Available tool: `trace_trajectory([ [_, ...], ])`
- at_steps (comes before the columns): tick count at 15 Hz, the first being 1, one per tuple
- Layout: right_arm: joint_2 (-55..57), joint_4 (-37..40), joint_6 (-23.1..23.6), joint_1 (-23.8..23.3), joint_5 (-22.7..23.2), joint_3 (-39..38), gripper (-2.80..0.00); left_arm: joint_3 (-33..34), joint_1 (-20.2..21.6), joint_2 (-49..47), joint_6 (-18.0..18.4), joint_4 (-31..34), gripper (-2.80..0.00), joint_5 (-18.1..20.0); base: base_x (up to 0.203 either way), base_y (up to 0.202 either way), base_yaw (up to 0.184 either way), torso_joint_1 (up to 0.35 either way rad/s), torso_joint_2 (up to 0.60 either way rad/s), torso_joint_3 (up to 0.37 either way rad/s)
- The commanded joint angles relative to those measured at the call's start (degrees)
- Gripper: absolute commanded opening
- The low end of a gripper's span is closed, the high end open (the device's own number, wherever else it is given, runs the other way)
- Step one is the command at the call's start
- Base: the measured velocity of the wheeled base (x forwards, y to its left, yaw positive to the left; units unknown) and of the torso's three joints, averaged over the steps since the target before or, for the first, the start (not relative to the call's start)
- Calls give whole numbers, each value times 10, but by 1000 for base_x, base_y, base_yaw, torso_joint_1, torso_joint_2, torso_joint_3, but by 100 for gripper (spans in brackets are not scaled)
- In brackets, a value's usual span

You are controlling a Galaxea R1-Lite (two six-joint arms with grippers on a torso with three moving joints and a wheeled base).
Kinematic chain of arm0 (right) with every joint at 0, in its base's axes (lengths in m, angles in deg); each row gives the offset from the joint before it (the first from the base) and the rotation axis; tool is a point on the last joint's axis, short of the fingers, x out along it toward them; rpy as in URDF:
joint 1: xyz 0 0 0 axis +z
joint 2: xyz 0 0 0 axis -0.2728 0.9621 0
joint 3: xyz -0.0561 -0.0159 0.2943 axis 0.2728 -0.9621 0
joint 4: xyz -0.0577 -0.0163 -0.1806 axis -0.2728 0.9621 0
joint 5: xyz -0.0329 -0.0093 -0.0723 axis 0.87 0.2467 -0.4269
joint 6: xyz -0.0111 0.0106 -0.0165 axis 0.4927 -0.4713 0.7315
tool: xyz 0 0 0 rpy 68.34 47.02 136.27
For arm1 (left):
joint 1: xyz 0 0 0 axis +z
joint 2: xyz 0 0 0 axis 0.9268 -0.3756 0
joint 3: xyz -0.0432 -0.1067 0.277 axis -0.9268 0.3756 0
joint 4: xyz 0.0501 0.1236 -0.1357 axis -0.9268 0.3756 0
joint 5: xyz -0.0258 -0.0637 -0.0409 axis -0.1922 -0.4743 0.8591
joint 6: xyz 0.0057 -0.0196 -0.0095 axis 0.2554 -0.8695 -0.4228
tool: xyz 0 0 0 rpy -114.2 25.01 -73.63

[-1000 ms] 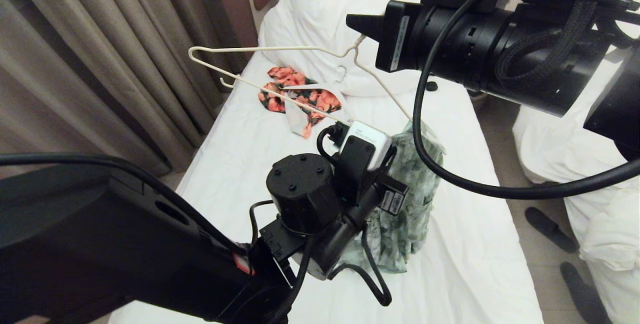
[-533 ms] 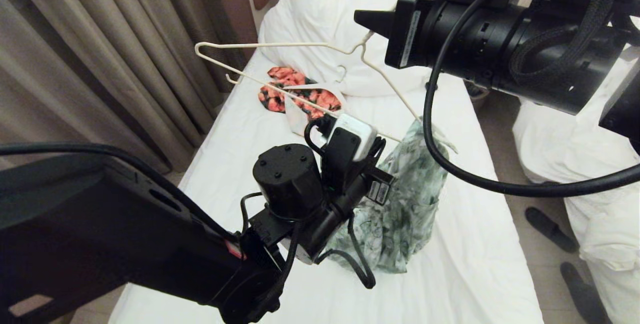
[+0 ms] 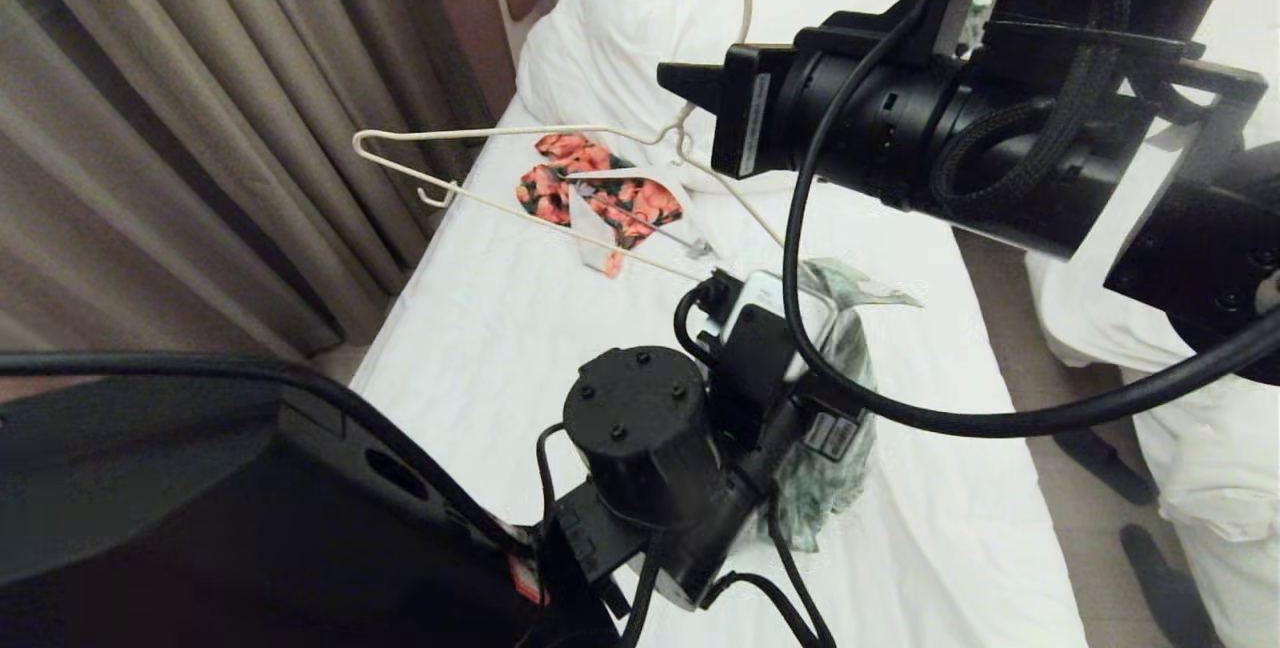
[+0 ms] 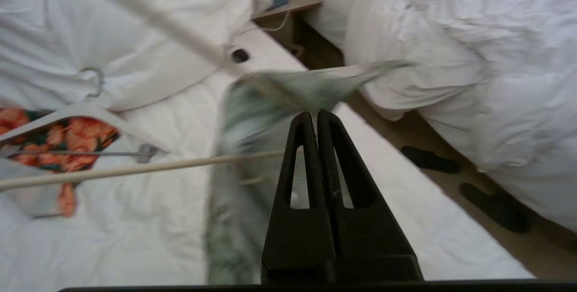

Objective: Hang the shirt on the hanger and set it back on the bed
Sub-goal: Take the clothes hanger out of the clothes

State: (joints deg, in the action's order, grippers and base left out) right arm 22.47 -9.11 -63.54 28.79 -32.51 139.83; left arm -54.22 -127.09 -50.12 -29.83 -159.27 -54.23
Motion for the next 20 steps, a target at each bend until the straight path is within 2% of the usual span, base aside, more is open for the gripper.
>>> trace_trajectory([
  [1, 18, -6, 0, 3, -2, 9, -280, 0, -8, 0, 1, -7, -280, -8, 0, 0, 0, 0, 0, 0],
  [2, 24, -10, 1, 5, -20, 14, -280, 2, -12, 15, 2, -9, -280, -12, 0, 0, 0, 0, 0, 0],
  [4, 23, -11, 0, 4, -25, 14, -280, 16, -24, 51, 2, -9, -280, -15, 0, 0, 0, 0, 0, 0],
  [9, 10, -11, -1, 1, -26, 23, -280, -10, 10, -10, 1, -10, -280, -14, 0, 0, 0, 0, 0, 0],
  [12, 5, -11, -12, 1, -26, 24, -280, -16, 11, -25, -2, -12, -280, -13, 0, 0, 0, 0, 0, 0],
  [14, 6, -11, -37, 1, -26, 29, -280, -20, 8, -26, -29, -15, -280, -13, 0, 0, 0, 0, 0, 0],
  [18, 9, -11, -38, 2, -26, 37, -280, -29, 6, -47, -32, -16, -280, -13, 0, 0, 0, 0, 0, 0],
  [20, 20, -11, -39, 4, -27, 53, -280, -29, -9, -47, -35, -17, -280, -15, 0, 0, 0, 0, 0, 0],
])
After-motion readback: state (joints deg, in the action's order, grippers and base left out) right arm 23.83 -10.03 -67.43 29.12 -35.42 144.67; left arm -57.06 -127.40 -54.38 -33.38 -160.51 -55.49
